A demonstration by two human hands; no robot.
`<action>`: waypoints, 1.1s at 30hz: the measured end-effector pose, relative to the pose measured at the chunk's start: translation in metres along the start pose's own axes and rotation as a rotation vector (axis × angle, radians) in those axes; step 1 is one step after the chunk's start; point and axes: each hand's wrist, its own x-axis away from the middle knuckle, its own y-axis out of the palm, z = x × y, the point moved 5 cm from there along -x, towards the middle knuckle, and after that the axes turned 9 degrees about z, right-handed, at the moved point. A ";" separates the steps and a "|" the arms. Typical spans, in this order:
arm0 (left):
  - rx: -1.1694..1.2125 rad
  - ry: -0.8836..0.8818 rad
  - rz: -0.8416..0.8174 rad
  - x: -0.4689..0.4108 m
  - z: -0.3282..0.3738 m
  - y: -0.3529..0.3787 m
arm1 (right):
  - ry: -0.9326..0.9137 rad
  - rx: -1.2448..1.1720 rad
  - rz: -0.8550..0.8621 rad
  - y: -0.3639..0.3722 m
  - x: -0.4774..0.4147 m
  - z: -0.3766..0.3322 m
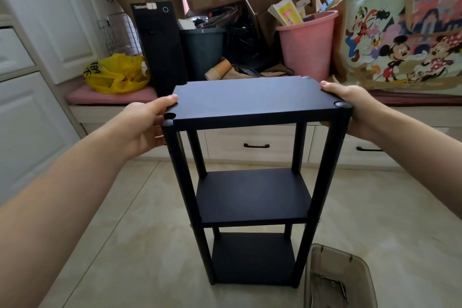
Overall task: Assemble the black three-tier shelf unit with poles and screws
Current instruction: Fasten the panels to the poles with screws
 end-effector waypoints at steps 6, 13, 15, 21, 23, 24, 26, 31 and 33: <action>0.004 -0.010 -0.034 0.000 -0.006 0.001 | 0.002 0.012 -0.033 0.001 -0.003 -0.001; -0.028 0.007 -0.029 0.002 -0.006 0.002 | -0.014 0.082 0.001 -0.004 -0.010 0.007; -0.069 0.010 -0.038 0.003 -0.008 0.003 | -0.013 0.087 0.012 -0.006 -0.013 0.012; -0.064 -0.015 -0.028 0.005 -0.014 0.004 | -0.001 0.058 0.004 -0.005 -0.015 0.018; -0.077 -0.010 -0.040 0.004 -0.013 0.003 | -0.006 0.059 -0.003 -0.005 -0.015 0.017; -0.091 -0.006 -0.046 0.003 -0.013 0.002 | -0.005 0.058 -0.012 -0.004 -0.014 0.017; -0.122 0.005 -0.063 0.003 -0.012 0.001 | -0.006 0.059 -0.028 -0.004 -0.013 0.018; -0.115 -0.007 -0.079 0.005 -0.011 0.001 | -0.027 0.086 -0.031 -0.006 -0.011 0.017; -0.083 -0.037 -0.080 0.006 -0.014 0.002 | -0.040 0.103 -0.035 -0.006 -0.009 0.015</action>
